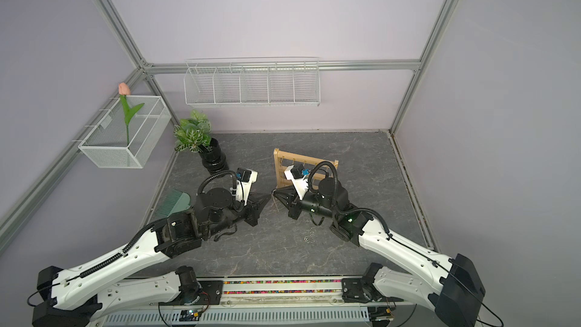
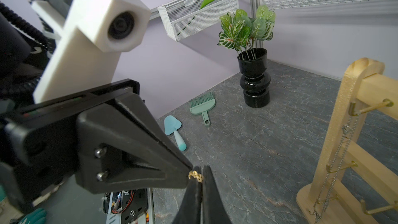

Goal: Hang the necklace on the jewelry display stand
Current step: Pick up the necklace from the center of the board.

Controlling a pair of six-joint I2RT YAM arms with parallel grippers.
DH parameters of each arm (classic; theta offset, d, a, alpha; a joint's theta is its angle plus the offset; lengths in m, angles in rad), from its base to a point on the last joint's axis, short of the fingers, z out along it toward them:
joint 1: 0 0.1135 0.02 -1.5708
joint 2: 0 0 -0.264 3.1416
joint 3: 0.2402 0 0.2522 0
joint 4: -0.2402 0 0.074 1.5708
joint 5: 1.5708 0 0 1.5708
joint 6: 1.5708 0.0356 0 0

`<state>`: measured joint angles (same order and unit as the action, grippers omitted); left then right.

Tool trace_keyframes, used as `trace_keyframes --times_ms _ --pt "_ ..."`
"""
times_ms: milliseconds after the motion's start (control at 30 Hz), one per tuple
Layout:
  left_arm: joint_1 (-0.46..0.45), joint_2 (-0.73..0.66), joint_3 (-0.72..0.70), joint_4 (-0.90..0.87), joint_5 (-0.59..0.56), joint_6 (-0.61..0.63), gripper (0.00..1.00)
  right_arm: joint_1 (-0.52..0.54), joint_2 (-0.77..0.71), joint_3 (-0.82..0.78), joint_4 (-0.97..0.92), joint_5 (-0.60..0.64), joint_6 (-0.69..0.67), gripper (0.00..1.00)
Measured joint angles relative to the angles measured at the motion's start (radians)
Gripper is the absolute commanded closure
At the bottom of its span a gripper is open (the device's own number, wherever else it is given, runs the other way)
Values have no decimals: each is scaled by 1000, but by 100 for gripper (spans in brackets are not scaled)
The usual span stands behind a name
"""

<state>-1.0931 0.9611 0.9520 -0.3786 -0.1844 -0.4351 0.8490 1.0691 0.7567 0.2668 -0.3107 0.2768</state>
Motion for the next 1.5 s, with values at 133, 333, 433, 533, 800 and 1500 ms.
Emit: trace_keyframes --times_ms 133,333,433,533,800,1500 --pt "0 8 0 7 6 0 92 0 6 0 9 -9 2 93" --pt "0 14 0 13 19 -1 92 0 14 0 15 -7 4 93" --pt "1 15 0 13 25 -2 91 0 14 0 18 -5 4 93" --pt "1 16 0 15 34 -6 91 0 14 0 22 -5 4 93" --pt "1 19 -1 16 55 -16 91 0 14 0 22 -1 3 93" --pt "1 37 -35 35 59 -26 87 0 3 11 23 10 8 93"
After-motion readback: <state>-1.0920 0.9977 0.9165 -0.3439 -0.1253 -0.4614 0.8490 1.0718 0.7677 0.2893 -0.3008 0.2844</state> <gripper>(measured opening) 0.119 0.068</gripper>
